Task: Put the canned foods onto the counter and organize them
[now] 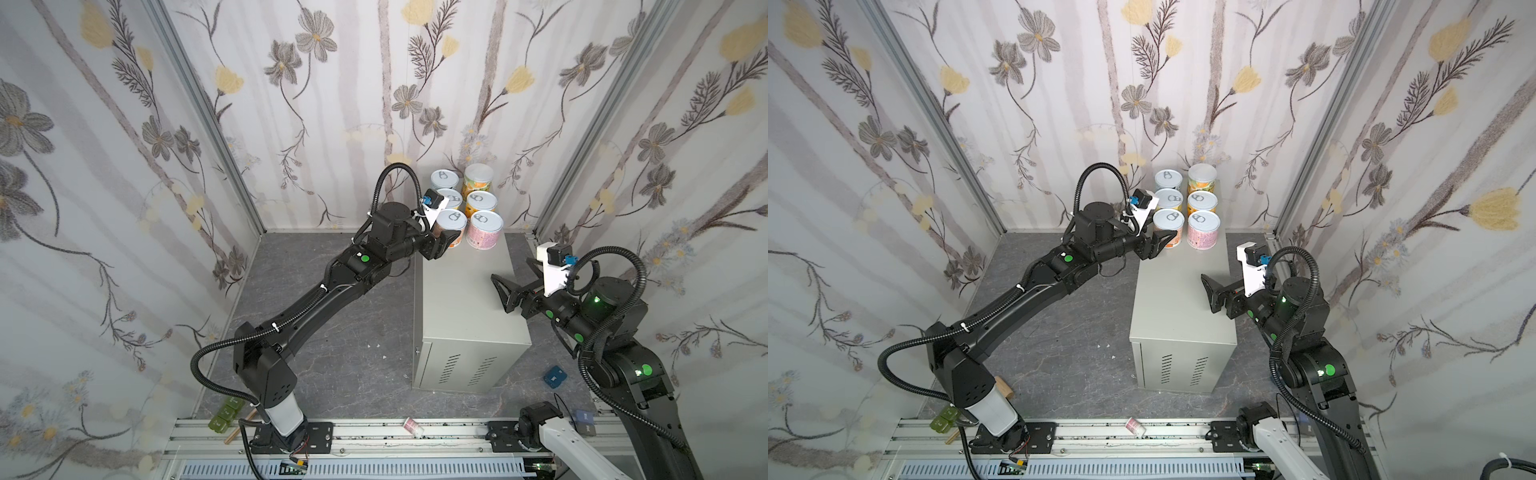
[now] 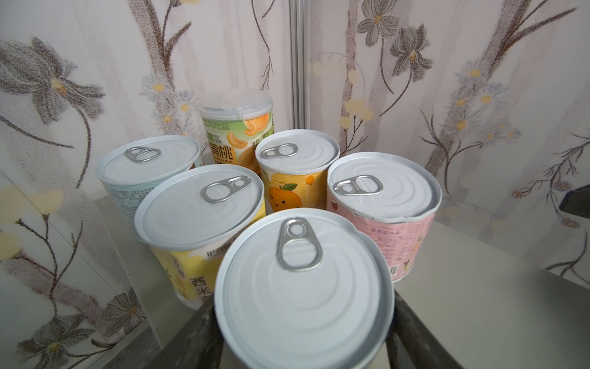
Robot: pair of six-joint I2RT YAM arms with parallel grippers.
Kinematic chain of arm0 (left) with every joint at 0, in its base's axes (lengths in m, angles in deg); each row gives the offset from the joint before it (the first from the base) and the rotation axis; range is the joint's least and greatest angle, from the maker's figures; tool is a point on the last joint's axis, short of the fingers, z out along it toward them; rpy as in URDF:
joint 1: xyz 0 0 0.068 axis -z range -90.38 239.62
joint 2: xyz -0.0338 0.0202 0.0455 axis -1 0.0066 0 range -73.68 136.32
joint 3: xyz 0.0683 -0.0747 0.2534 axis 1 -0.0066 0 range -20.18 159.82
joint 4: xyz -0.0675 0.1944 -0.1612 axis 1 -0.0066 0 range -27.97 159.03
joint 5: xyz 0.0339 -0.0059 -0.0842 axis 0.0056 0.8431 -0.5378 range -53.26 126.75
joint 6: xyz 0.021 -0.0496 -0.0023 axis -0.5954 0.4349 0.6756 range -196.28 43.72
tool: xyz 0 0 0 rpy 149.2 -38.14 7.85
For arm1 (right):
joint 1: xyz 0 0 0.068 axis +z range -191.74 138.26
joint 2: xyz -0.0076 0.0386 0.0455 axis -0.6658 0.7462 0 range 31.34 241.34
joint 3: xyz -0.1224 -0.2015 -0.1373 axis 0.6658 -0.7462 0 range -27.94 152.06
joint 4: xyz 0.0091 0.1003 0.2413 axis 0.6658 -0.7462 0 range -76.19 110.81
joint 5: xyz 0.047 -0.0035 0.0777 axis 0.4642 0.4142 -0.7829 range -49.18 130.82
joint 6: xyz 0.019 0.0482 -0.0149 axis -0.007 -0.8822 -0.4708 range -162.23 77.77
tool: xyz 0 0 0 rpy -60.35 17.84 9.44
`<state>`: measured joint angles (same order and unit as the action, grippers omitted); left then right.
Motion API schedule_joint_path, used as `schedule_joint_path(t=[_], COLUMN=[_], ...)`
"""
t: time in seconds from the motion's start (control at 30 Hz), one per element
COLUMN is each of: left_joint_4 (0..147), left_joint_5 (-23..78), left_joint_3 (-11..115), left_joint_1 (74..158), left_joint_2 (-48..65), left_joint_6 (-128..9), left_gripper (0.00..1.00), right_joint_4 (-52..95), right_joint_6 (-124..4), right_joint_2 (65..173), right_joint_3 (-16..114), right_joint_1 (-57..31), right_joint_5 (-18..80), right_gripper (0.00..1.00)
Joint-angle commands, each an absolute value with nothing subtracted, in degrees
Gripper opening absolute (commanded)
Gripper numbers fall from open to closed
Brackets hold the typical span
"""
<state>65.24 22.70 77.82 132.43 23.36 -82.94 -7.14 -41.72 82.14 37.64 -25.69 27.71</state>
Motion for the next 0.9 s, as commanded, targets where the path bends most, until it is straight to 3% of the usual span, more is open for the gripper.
schedule_joint_path(t=[0.0,0.27,0.5,0.87], left_joint_4=[57.55,57.35,56.91,57.52], left_joint_5=[23.00,22.52,20.78,24.97], left_joint_3=[77.42,77.29,77.31,67.18], left_joint_1=[132.16,132.16,132.16,132.18], left_joint_2=[23.95,23.60,22.69,11.41], left_joint_6=[-83.69,-83.70,-83.22,-82.24], left_gripper=[0.64,0.66,0.93,1.00], right_joint_4=[-5.21,-5.12,-5.14,-4.71], right_joint_6=[-41.03,-41.16,-41.11,-41.24], right_joint_2=[82.59,82.59,82.58,82.75], right_joint_3=[37.70,37.71,37.71,37.71], right_joint_1=[-25.66,-25.66,-25.66,-25.66], right_joint_5=[27.83,27.67,27.68,27.95], right_gripper=[1.00,1.00,1.00,1.00])
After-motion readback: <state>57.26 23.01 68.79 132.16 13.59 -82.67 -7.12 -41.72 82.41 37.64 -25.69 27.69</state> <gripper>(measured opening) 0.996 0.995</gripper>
